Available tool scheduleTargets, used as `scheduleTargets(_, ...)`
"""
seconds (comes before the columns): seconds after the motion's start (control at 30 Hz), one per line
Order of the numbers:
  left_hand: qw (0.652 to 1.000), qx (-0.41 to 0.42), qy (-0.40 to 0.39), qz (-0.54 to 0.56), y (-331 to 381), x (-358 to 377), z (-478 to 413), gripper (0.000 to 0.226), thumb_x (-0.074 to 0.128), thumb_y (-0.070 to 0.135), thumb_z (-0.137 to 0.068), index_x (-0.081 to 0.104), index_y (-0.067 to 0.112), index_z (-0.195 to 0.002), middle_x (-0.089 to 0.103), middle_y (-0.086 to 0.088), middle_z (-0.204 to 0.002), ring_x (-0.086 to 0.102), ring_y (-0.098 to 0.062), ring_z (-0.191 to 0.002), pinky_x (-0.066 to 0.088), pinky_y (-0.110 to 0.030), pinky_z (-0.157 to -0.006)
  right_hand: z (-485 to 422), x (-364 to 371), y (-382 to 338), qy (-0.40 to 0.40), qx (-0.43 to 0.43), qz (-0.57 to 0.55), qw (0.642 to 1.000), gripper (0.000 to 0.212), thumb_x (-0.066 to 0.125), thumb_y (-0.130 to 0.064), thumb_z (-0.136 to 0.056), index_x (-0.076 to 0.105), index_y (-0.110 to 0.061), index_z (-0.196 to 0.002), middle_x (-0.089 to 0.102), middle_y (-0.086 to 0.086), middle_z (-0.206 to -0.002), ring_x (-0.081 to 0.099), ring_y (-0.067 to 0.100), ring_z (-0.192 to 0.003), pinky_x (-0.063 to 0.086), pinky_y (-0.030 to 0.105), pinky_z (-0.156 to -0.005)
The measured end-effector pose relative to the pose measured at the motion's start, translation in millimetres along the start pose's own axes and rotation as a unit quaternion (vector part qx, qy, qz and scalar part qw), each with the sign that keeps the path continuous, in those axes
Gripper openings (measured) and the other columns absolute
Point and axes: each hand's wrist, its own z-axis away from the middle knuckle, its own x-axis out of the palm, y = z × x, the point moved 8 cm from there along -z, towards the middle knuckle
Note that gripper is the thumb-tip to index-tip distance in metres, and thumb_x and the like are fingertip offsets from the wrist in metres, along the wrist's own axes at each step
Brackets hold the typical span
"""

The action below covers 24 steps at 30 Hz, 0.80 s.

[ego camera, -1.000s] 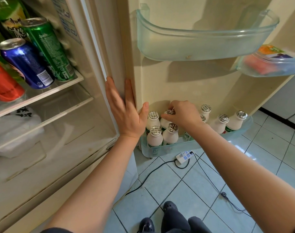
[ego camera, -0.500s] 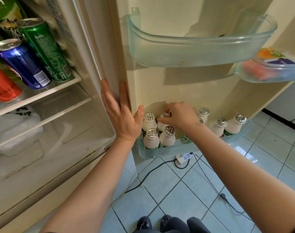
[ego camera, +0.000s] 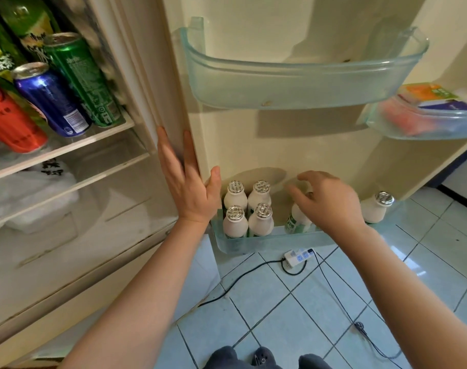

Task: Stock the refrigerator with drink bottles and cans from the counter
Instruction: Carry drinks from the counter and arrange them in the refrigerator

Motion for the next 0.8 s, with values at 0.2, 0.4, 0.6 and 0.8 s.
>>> scheduleTargets(0.2,1.0,0.0,0.009,-0.006,0.2,-1.3,1.8,0.071,0.032,0.046,-0.096,0.042,-0.014,-0.133,0.008,-0.026,-0.145,0.018,-0.038,-0.14,0.028,-0.055,-0.11,19.8,23.7,20.9,-0.045,0.029,0.02,0.998,0.042,0.06,-0.037,-0.087,0.055,-0.015,-0.122,0.065,0.009,-0.103,0.062,0.031,-0.089,0.048,0.033,-0.065)
scheduleTargets(0.4,1.0,-0.003,0.014,-0.009,-1.6,-2.4,4.0,0.07,0.033,0.045,-0.096,0.043,-0.014,-0.133,0.007,-0.026,-0.146,0.015,-0.032,-0.142,0.026,-0.053,-0.112,22.9,26.1,33.2,-0.026,0.06,-0.028,0.997,0.043,0.065,-0.041,-0.084,0.059,-0.01,-0.113,0.067,0.009,-0.095,0.062,0.028,-0.082,0.049,0.033,-0.065)
scheduleTargets(0.6,1.0,0.007,0.021,-0.008,-1.5,-2.1,4.3,0.07,0.033,0.044,-0.097,0.043,-0.016,-0.132,0.009,-0.027,-0.146,0.016,-0.036,-0.142,0.028,-0.057,-0.11,22.3,39.9,32.1,-0.094,0.021,-0.16,0.982,0.041,0.069,-0.033,-0.083,0.06,-0.019,-0.121,0.067,-0.003,-0.105,0.061,0.013,-0.094,0.049,0.026,-0.08)
scheduleTargets(0.8,1.0,0.006,0.018,-0.007,0.1,-1.4,2.0,0.071,0.033,0.045,-0.096,0.042,-0.016,-0.132,0.009,-0.028,-0.145,0.017,-0.038,-0.141,0.028,-0.059,-0.108,24.6,52.5,31.3,-0.149,0.047,-0.31,0.938,0.038,0.071,-0.019,-0.084,0.057,-0.023,-0.119,0.059,-0.012,-0.107,0.055,-0.001,-0.104,0.042,-0.001,-0.081)
